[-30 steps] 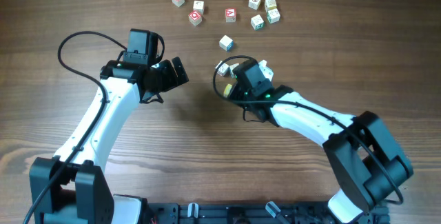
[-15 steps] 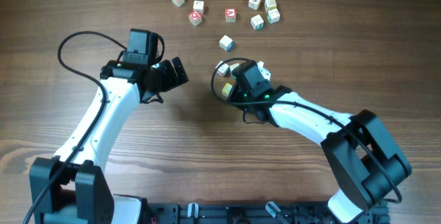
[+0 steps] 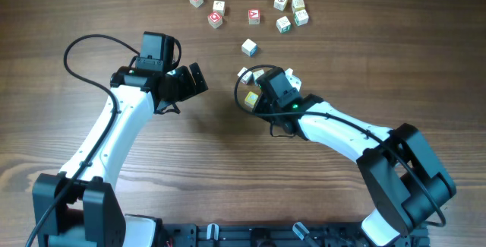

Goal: Form a circle

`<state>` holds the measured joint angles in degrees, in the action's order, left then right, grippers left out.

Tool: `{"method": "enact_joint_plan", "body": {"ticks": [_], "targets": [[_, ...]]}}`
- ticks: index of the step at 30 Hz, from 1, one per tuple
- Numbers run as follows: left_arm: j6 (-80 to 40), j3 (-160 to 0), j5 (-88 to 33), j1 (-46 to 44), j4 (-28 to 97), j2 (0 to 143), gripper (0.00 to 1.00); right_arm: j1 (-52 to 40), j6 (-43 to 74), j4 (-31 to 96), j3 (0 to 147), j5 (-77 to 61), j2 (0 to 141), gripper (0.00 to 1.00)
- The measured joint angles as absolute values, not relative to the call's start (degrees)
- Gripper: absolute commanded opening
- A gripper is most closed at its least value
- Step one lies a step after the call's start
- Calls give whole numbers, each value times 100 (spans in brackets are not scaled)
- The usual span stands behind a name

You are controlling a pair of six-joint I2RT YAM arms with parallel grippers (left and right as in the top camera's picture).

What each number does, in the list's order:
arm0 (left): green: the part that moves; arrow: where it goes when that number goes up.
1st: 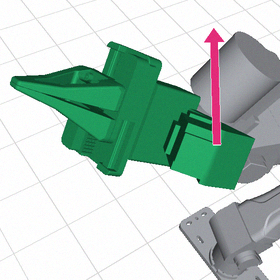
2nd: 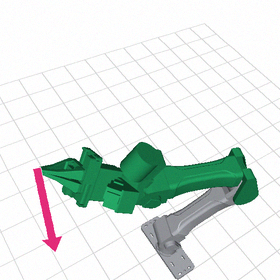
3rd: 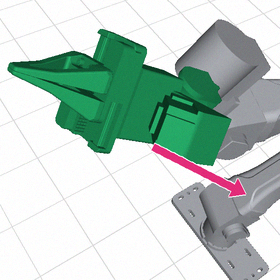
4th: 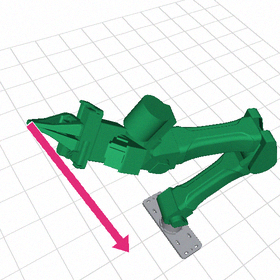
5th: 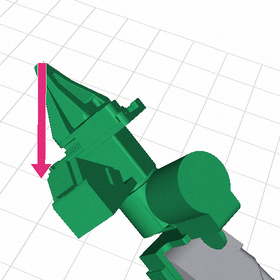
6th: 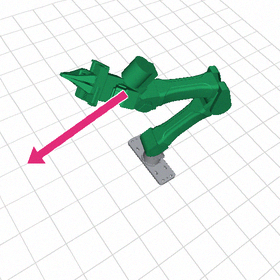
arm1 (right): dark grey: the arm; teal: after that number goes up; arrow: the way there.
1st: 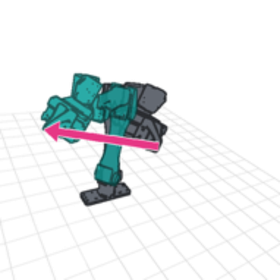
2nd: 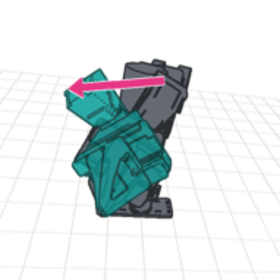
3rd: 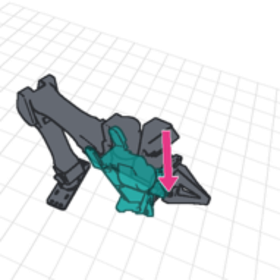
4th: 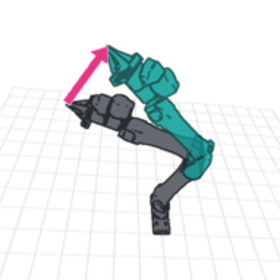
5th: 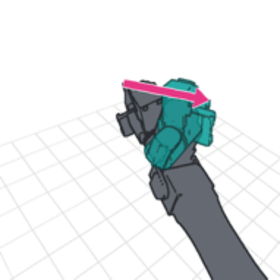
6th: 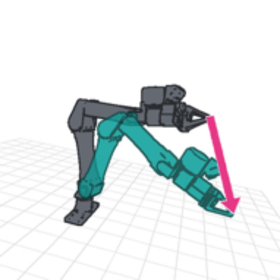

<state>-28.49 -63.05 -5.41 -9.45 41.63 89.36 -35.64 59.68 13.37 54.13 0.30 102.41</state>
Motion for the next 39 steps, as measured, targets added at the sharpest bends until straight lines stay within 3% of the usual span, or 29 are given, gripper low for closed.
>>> {"method": "enact_joint_plan", "body": {"ticks": [23,39], "targets": [[-2849,-6305,-541,-945,4165,8936,100,-3603,6106,333,5413,220,10479,5],[-2849,-6305,-541,-945,4163,8936,100,-3649,6145,1011,5413,-121,10479,5]]}}
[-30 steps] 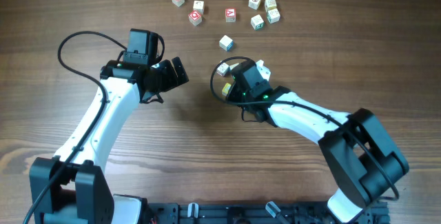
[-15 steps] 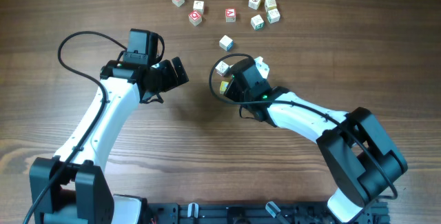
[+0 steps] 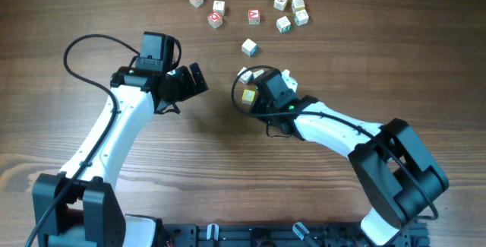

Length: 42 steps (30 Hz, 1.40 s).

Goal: Form a circle

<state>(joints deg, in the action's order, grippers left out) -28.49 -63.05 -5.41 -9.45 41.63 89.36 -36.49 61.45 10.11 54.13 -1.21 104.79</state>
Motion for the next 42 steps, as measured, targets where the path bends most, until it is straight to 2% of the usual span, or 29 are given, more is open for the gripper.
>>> {"method": "enact_joint_plan", "body": {"ticks": [9,27,42], "targets": [[-2849,-6305,-541,-945,4163,8936,100,-4086,6191,937,5413,-360,10477,5],[-2847,-6305,-541,-945,4163,8936,100,-4084,6003,231,5413,499,10477,5],[-2849,-6305,-541,-945,4165,8936,100,-4084,5815,-368,5413,652,10477,5]]}}
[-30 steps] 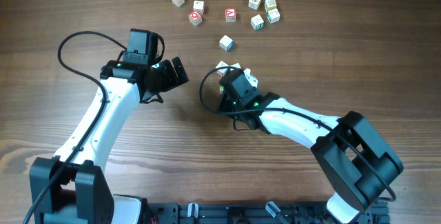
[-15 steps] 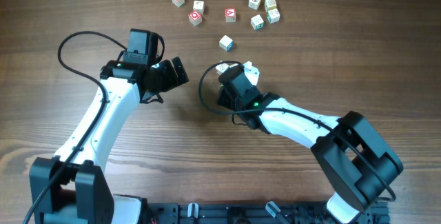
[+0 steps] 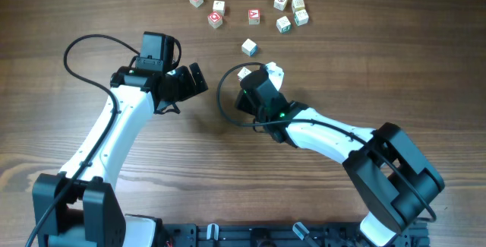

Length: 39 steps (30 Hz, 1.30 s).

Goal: Form a circle

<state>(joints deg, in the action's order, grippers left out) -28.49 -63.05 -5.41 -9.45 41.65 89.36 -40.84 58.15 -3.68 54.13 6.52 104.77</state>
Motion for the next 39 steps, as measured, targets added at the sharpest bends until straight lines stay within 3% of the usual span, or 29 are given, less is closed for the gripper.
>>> {"method": "enact_joint_plan", "body": {"ticks": [7,10,12,14,17,24,32,39], "targets": [[-2849,-6305,-541,-945,4163,8936,100,-4084,5389,-32,5660,644,10444,6],[-2849,-6305,-539,-945,4163,8936,100,-4060,5192,587,6055,626,10333,17],[-2849,-6305,-541,-945,4163,8936,100,-4034,5120,904,6292,631,10248,29],[-2849,-6305,-541,-945,4165,8936,100,-4003,5061,1385,6593,720,10180,62],[-2849,-6305,-541,-945,4165,8936,100,-3992,5048,1868,6702,969,10154,73],[-2849,-6305,-541,-945,4165,8936,100,-4010,5179,2117,6702,1249,10278,73],[-2849,-6305,-541,-945,4165,8936,100,-4309,5240,2008,6702,1140,10956,54],[-2849,-6305,-541,-945,4165,8936,100,-4309,5214,1848,6702,1258,11240,54]]}}
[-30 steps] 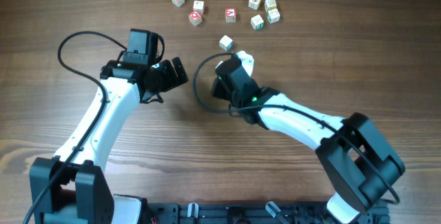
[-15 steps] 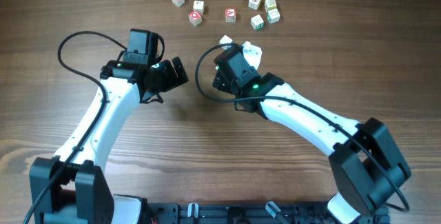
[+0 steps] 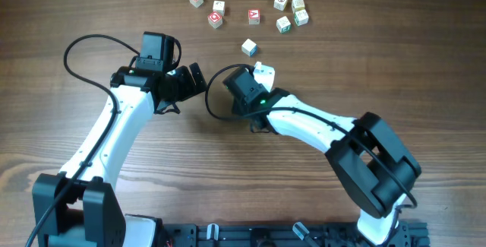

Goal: Form a circle

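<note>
Several small lettered cubes lie scattered at the table's far side: a red one, another red one (image 3: 254, 16), a green one, and a white one (image 3: 249, 47) nearest the arms. A further white cube (image 3: 263, 70) shows right behind my right wrist. My right gripper (image 3: 237, 87) is at mid-table, pointing left, its fingers hidden under its own black body. My left gripper (image 3: 199, 78) hovers just left of it, with its jaws too dark to read. No cube shows in either gripper.
A black cable loop (image 3: 213, 93) curls off the right wrist between the two grippers. Another cable (image 3: 83, 45) arcs from the left arm at the left. The arm bases stand at the near edge.
My right gripper has moved left and slightly up, and now stands close to the left gripper. One white cube shows beside it where two did. The left arm has not moved.
At first my right gripper stood over a yellow cube with white cubes around it, right of centre. At each later moment it was further left. The yellow cube was hidden 1.3 s ago and still is. The left arm and far cubes have stayed still.
</note>
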`<state>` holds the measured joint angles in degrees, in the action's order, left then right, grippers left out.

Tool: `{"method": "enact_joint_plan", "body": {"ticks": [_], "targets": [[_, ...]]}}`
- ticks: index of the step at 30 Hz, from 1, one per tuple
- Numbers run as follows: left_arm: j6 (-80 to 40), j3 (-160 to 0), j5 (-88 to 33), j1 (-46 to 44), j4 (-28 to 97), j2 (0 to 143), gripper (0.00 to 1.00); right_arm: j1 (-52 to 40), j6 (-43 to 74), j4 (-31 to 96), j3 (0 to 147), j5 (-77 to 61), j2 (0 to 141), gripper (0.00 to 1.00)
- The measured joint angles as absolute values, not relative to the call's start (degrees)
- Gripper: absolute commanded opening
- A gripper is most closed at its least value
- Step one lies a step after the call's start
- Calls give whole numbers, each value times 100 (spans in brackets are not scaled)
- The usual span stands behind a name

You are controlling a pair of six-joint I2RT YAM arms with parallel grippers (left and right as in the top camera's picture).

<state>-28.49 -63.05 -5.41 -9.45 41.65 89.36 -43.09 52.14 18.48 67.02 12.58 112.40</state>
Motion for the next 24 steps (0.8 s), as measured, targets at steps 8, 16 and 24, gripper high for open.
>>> {"method": "enact_joint_plan", "body": {"ticks": [8,16,24], "targets": [[-2849,-6305,-521,-926,4167,8936,100,-4303,4783,1382,6702,1509,11424,23],[-2849,-6305,-521,-926,4165,8936,100,-4303,4860,1369,6729,1527,11424,16],[-2849,-6305,-521,-926,4165,8936,100,-4303,4921,2261,7330,1402,11434,13]]}}
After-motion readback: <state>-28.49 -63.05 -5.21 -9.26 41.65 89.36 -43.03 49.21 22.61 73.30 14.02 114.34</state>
